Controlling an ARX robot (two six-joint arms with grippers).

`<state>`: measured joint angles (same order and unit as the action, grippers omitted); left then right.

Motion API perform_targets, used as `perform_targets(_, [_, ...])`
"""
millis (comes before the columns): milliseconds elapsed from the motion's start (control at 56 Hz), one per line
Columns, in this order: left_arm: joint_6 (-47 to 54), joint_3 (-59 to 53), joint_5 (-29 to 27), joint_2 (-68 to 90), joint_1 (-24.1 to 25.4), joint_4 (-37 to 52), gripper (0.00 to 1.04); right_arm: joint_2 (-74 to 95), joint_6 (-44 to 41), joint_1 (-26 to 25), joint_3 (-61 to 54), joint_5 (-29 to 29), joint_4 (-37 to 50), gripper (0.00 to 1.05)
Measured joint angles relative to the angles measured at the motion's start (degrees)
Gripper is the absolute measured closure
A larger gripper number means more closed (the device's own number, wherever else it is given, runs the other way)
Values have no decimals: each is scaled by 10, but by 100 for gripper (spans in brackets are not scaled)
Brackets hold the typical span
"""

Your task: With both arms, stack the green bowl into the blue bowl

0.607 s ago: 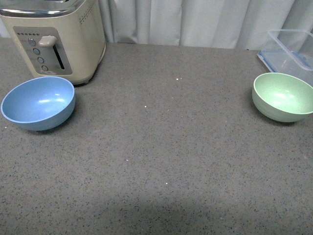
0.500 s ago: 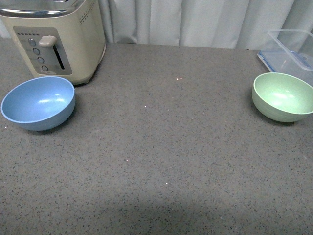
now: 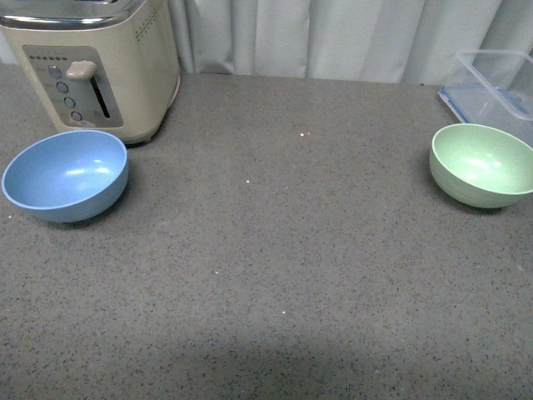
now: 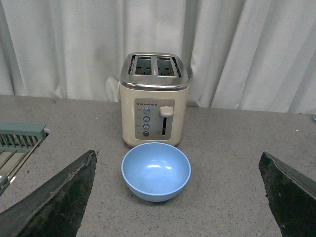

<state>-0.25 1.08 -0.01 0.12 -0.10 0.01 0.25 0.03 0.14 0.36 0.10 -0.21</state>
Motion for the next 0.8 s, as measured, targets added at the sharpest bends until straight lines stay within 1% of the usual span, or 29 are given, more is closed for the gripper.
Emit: perform_targets(804, [0,0,0,0,0,0,6,0,0,0,0,0,0,9])
